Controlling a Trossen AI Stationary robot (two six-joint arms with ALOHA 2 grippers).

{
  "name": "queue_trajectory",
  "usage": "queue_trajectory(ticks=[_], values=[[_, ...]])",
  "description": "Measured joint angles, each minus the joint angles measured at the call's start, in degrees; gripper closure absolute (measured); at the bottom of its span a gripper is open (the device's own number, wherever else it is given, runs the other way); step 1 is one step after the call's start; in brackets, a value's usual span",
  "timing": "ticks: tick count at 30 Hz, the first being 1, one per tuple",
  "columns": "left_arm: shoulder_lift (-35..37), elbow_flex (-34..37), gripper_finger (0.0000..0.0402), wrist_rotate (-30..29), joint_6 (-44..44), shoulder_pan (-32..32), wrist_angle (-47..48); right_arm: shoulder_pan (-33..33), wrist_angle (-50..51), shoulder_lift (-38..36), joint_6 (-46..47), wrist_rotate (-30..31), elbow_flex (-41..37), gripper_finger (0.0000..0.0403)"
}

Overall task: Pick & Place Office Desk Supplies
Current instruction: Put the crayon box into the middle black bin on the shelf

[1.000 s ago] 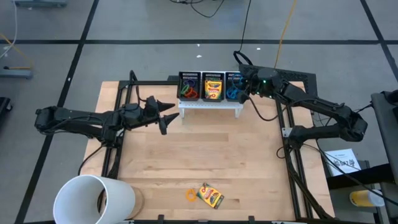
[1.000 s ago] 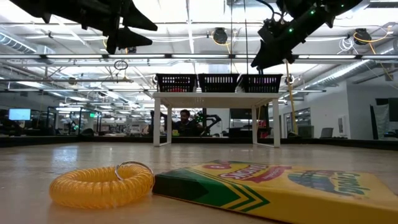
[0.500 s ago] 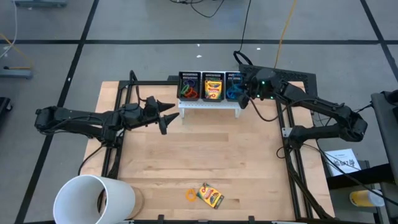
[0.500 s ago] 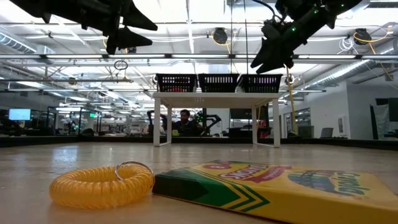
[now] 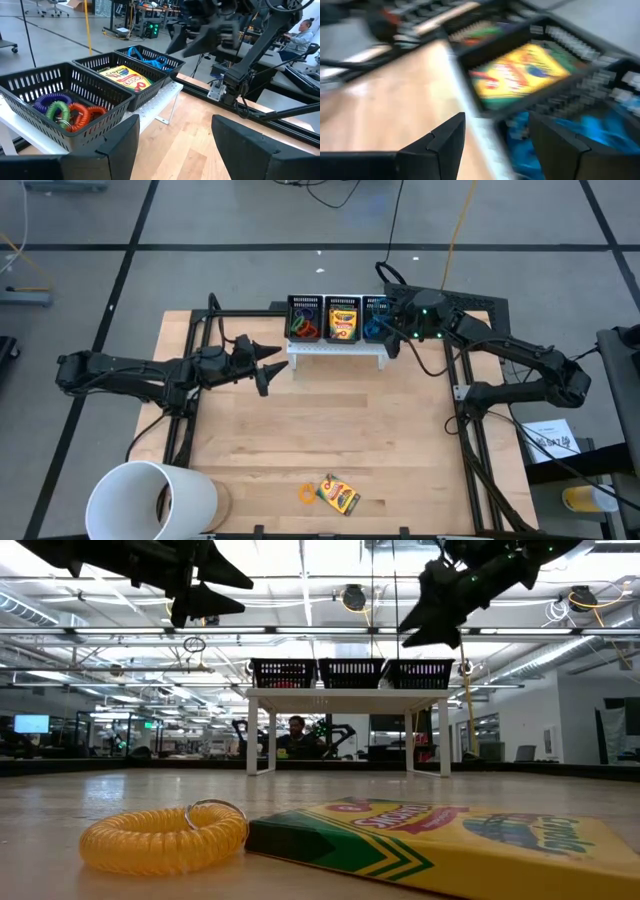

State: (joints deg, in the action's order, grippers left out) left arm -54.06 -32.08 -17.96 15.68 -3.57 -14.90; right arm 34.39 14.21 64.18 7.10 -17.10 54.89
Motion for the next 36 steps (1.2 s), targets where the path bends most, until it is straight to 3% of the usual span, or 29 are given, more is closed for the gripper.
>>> queue_trajectory(ticks=[9, 23, 29, 36], values=[[-0.02, 0.0, 0.0146, 0.0, 0.0, 0.0, -0.45, -5.44, -3.22, 0.0, -3.66, -17.39, 0.0, 0.0197], [-0.02, 0.0, 0.0146, -0.15, -0.1, 0.0, -0.63, -23.87, -3.3, 0.0, -8.24, -17.54, -0.15, 0.0197], [-0.02, 0.0, 0.0146, -0.06, 1.42, 0.0, -0.7, -30.01, -8.14, 0.0, -8.26, -17.54, -4.3, 0.0197], [-2.48, 0.0, 0.0146, 9.02, 5.5, 0.52, -3.32, -33.43, -16.09, 0.02, -7.56, -17.25, -10.69, 0.0197]])
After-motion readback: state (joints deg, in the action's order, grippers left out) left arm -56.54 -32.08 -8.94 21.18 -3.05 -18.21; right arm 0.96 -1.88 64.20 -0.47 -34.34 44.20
